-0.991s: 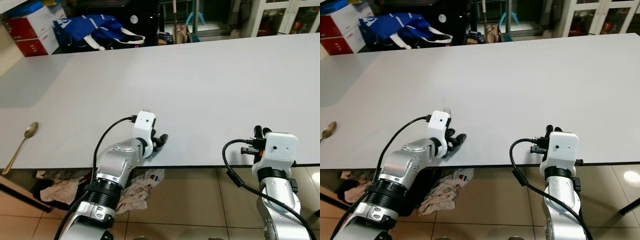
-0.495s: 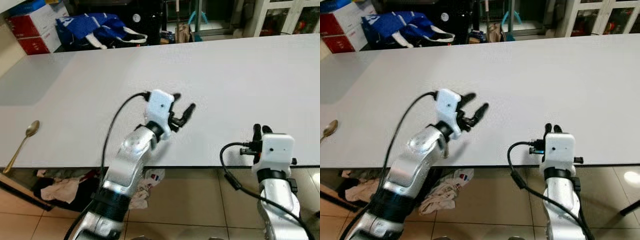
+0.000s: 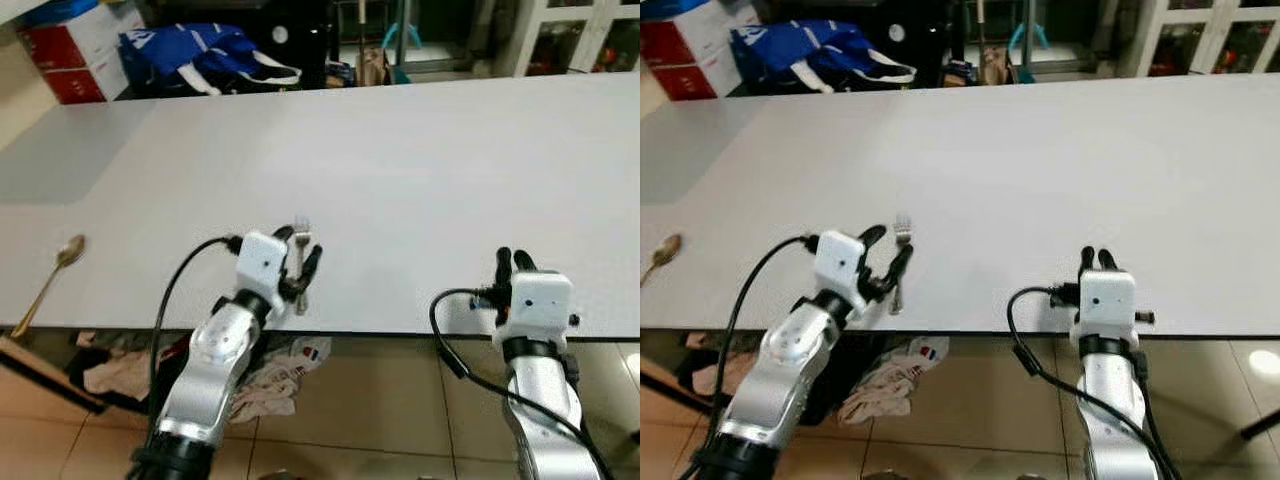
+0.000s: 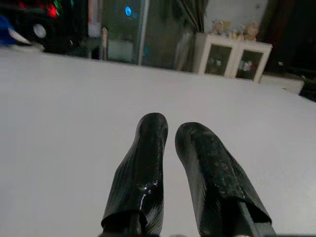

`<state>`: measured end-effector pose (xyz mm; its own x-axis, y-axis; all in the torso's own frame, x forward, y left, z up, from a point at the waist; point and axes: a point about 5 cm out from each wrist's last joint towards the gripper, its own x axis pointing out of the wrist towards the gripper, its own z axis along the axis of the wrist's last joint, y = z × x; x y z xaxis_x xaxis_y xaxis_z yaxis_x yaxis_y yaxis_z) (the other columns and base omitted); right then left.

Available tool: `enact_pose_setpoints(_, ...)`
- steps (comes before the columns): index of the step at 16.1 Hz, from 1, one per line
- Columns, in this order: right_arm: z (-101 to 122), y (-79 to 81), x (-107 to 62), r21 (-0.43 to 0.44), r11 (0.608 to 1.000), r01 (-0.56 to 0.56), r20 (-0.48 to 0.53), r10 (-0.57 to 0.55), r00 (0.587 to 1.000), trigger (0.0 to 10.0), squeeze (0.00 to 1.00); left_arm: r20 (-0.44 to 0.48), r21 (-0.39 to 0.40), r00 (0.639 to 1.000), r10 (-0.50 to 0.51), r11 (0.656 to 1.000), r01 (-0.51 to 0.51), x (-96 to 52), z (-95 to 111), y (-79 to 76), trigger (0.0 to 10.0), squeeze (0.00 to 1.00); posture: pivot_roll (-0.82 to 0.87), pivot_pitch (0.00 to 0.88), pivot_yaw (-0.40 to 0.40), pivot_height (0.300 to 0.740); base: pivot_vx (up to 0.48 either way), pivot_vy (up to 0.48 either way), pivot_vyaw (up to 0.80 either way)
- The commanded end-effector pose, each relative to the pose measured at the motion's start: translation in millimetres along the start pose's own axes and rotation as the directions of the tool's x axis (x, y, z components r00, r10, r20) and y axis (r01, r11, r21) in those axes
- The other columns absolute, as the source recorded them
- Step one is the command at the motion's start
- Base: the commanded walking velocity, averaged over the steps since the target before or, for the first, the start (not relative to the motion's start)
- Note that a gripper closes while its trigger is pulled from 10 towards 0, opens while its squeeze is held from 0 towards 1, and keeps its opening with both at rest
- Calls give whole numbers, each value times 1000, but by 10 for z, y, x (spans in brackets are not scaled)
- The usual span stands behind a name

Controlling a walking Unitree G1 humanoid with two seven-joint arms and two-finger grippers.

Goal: Setting the table

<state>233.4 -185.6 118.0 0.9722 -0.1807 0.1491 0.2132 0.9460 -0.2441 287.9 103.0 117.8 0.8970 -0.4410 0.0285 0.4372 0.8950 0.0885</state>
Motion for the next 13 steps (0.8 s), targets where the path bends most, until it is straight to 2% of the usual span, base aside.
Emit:
enact_pose_setpoints(1,3,20,27,9,1000,-1,15,1,1000,10000,0,64,22,998,-9,1000,7,97,156,9,10000,0,-60,0,105,740,0,0,0)
enact_pose_setpoints(4,-15,19,64,27,1000,11,21,-12,1000,10000,0,80,-22,996,-30,999,31,209,241,-33,10000,0,-74,0,120,740,0,0,0)
enact_pose_setpoints(7,-36,16,62,42,999,11,13,-12,1000,10000,0,83,-44,995,-53,997,57,255,248,-93,10000,0,-83,0,125,740,0,454,0)
enact_pose_setpoints(13,-85,10,33,49,999,12,-3,-12,1000,10000,0,37,-64,998,-49,997,51,339,190,-76,10000,0,-89,0,132,740,0,472,0)
